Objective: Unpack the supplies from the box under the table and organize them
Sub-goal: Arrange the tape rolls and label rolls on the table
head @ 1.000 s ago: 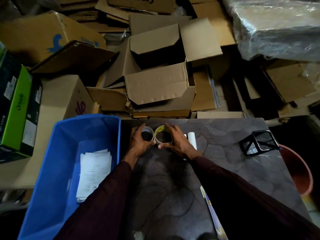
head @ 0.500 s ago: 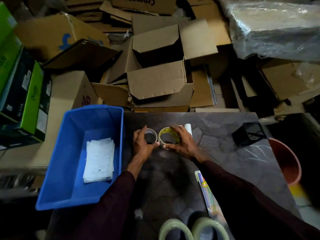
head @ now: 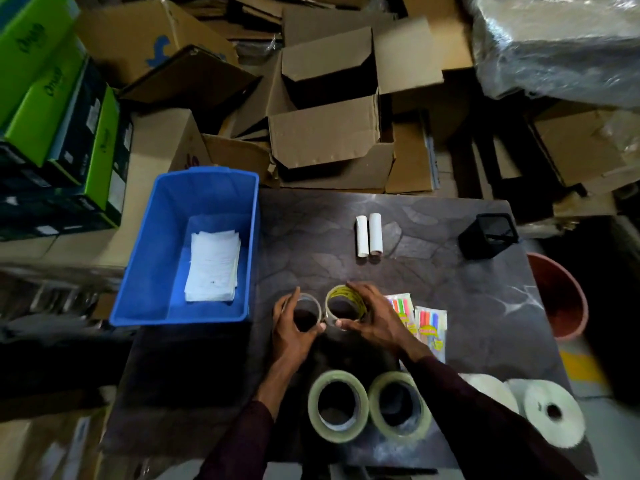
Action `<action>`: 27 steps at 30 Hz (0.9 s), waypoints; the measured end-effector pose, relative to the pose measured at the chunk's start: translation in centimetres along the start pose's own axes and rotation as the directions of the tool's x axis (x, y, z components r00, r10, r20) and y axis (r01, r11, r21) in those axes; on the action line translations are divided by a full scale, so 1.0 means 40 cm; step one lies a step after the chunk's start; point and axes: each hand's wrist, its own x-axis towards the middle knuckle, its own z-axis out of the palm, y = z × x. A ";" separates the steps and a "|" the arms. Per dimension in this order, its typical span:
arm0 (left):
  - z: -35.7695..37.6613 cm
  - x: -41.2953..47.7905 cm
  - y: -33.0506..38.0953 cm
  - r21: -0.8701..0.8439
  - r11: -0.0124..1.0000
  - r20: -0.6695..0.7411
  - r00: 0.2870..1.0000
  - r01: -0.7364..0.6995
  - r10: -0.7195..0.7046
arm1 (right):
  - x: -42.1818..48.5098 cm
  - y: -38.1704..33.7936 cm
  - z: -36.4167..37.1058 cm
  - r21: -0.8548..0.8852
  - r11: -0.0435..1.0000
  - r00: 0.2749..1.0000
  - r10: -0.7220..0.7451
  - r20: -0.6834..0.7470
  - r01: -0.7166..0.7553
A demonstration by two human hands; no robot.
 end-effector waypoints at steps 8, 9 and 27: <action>-0.114 -0.130 -0.118 0.077 0.996 -0.046 0.998 0.048 -0.045 | -0.109 -0.058 0.143 0.000 0.999 0.985 -0.033 0.169 0.034; -0.136 -0.138 -0.135 0.097 0.994 -0.045 0.998 0.054 -0.050 | -0.116 -0.068 0.163 0.002 0.999 0.982 -0.041 0.185 0.042; -0.221 -0.187 -0.176 0.302 0.953 0.080 0.995 0.028 -0.054 | -0.178 -0.120 0.206 -0.097 0.994 0.987 -0.037 0.157 0.053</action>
